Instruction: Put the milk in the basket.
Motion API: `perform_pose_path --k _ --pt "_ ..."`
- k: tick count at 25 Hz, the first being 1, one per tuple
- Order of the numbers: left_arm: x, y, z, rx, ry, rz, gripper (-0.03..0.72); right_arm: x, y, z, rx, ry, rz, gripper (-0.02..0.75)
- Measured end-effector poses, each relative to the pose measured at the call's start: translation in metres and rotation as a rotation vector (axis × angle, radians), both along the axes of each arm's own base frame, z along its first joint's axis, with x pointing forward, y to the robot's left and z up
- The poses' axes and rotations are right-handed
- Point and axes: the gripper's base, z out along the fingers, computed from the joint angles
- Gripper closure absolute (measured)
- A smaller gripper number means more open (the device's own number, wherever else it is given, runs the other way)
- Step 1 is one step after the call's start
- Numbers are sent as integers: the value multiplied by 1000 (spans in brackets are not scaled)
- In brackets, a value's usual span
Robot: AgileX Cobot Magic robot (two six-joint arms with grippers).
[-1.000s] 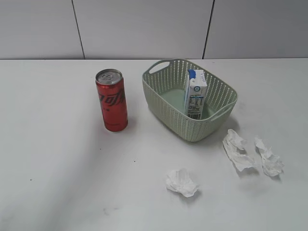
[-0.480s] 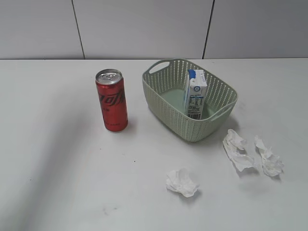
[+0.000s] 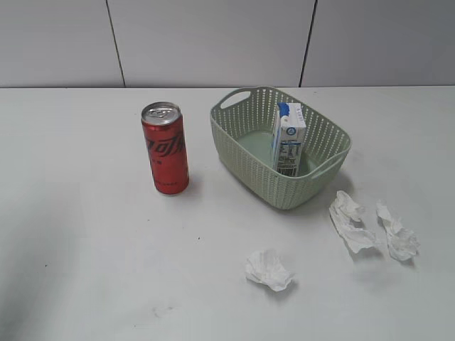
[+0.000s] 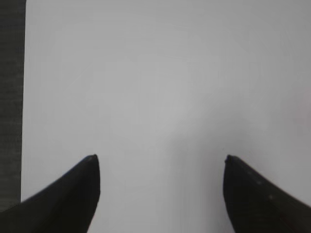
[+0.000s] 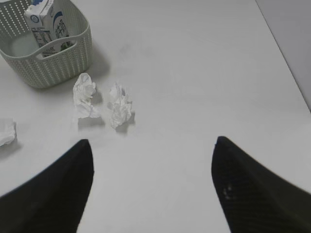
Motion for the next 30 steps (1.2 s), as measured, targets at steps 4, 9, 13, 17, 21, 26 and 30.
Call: perform_pose_path --k 4,9,13,17,21,26,30 --pt "-50 13 -18 3 14 30 100 0 0 0 0 0 0 152" --pt "-110 21 -39 1 -8 45 100 0 0 0 0 0 0 152" --pt "-153 23 -56 -4 -72 43 100 0 0 0 0 0 0 152" --pt "-190 24 -73 -22 -153 41 100 0 0 0 0 0 0 152" --pt "-222 23 -85 -61 -220 39 100 0 0 0 0 0 0 152" --pt "-255 24 -89 -89 -357 33 100 0 0 0 0 0 0 152" --pt "-277 25 -89 -99 -480 28 100 0 0 0 0 0 0 152"
